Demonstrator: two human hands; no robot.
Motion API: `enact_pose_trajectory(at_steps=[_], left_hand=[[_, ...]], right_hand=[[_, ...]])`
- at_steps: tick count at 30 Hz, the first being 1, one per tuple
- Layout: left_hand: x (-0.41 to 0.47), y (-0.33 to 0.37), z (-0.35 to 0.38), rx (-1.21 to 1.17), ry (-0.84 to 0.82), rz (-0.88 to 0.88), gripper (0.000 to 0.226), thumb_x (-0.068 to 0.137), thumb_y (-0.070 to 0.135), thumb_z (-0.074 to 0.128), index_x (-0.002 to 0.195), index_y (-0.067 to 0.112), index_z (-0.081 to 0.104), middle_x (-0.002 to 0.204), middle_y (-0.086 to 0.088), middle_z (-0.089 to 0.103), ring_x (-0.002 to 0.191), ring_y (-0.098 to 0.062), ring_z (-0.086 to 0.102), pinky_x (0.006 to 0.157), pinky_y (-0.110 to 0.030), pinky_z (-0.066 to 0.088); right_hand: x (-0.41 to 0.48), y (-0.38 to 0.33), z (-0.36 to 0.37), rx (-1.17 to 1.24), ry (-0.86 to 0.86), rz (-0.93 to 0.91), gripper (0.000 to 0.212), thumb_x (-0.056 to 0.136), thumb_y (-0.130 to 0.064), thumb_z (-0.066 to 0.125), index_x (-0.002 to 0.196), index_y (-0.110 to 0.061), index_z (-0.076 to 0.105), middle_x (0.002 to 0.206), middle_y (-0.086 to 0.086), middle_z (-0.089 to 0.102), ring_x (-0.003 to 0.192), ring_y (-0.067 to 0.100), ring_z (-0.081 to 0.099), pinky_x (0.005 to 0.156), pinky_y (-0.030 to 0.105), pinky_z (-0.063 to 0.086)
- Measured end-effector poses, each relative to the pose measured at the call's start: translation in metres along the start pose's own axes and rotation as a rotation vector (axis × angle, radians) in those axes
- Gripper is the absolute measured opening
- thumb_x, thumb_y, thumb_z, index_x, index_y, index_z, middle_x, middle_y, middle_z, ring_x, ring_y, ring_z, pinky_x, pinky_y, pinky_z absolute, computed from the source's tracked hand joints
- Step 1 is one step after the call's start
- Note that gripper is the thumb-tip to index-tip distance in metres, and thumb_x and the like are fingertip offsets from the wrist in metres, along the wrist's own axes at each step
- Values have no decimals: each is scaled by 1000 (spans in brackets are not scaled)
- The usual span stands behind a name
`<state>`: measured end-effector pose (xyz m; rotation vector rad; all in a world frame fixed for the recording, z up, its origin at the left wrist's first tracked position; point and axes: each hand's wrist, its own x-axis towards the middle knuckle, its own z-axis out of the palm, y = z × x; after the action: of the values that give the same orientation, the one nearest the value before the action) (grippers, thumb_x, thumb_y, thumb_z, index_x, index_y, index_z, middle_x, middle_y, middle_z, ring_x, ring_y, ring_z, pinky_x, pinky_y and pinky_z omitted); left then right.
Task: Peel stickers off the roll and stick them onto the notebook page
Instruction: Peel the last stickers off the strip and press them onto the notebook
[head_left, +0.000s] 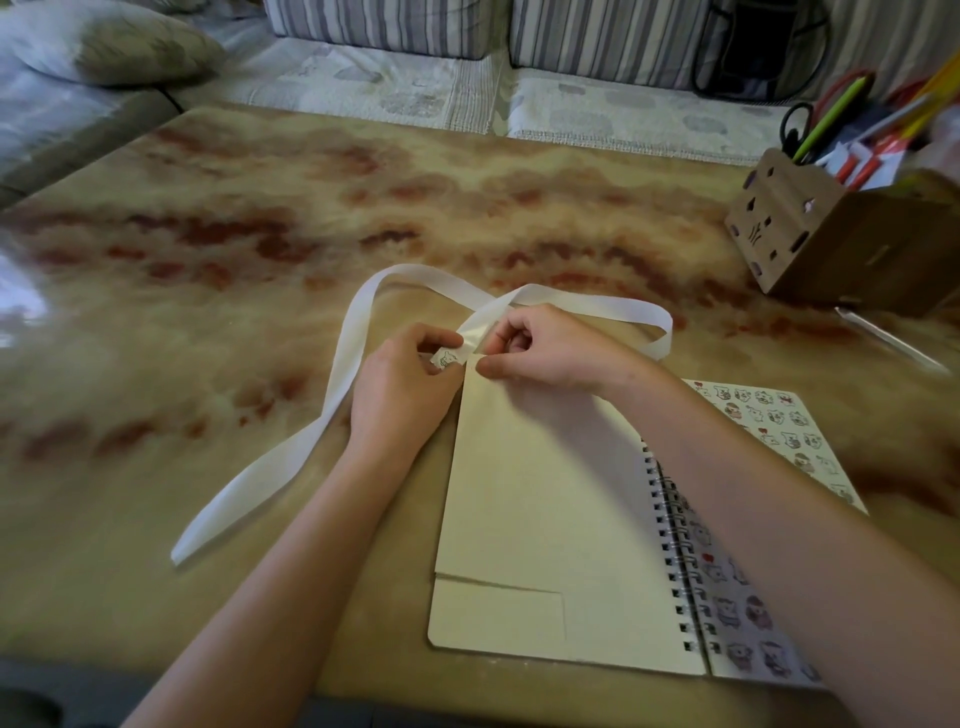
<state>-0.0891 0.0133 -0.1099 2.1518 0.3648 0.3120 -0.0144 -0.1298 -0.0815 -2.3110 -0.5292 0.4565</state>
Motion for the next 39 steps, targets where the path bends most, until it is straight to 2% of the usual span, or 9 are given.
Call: enact_pose_trajectory(at_steps=[5, 10, 15, 19, 22, 26, 31, 35, 39], left_hand=[[-2, 2, -1, -44, 9, -11, 18, 84, 24, 60, 101, 28, 66, 54, 10, 47, 53, 2, 48, 53, -20, 33], [-2, 2, -2, -54, 7, -17, 21, 82, 23, 60, 102, 27, 66, 57, 10, 50, 60, 0, 50, 57, -20, 36], [-1, 4, -4, -81, -1, -38, 18, 84, 26, 61, 100, 29, 67, 67, 11, 59, 65, 1, 54, 57, -14, 39], [-1, 6, -7, -180, 1, -33, 19, 91, 20, 53, 98, 29, 68, 82, 17, 65, 65, 20, 52, 52, 1, 36], [-2, 4, -7, -186, -7, -28, 20, 89, 16, 57, 100, 29, 68, 81, 14, 65, 64, 16, 54, 52, 1, 37], [-2, 0, -5, -148, -4, -20, 22, 86, 17, 60, 103, 28, 69, 79, 16, 64, 70, 2, 56, 57, 0, 38], [-2, 1, -6, -193, 11, -38, 23, 88, 14, 58, 103, 27, 69, 78, 14, 65, 66, 7, 56, 53, 0, 38], [-4, 4, -8, -278, 29, -20, 22, 89, 16, 58, 103, 27, 70, 82, 18, 66, 68, 15, 56, 57, 1, 37], [-6, 6, -12, -381, 39, -31, 23, 88, 13, 60, 103, 28, 70, 91, 21, 68, 78, 8, 61, 63, 1, 39]], right_hand=[[1, -5, -4, -21, 1, 41, 39, 85, -54, 60, 84, -15, 61, 63, -9, 47, 54, 5, 40, 53, 19, 30], [0, -1, -3, 30, -14, 9, 14, 82, -27, 73, 86, -15, 69, 61, -13, 56, 48, -6, 48, 51, 10, 35], [2, 3, -1, 49, 29, 7, 4, 85, -21, 69, 85, -17, 69, 68, -12, 59, 63, 1, 51, 66, 19, 38], [0, 3, -1, 50, 29, 9, 24, 79, -36, 74, 87, -14, 70, 62, -11, 56, 53, -1, 46, 55, 16, 34], [0, 2, 0, 34, 19, 8, 26, 75, -34, 79, 87, -13, 69, 58, -13, 52, 45, -5, 45, 50, 13, 34], [1, 3, 1, 41, 40, 12, 14, 82, -25, 72, 88, -12, 71, 69, -9, 59, 62, 3, 51, 65, 21, 39], [0, 0, 4, 27, 60, 25, 22, 78, -36, 75, 79, -15, 67, 59, -12, 52, 49, -1, 43, 52, 17, 32], [0, 0, 7, 15, 76, 3, 21, 78, -35, 76, 81, -17, 65, 60, -11, 50, 54, 3, 44, 56, 21, 33], [1, 0, 6, -12, 75, 10, 22, 85, -34, 68, 87, -12, 67, 64, -8, 53, 57, 5, 44, 59, 23, 34]])
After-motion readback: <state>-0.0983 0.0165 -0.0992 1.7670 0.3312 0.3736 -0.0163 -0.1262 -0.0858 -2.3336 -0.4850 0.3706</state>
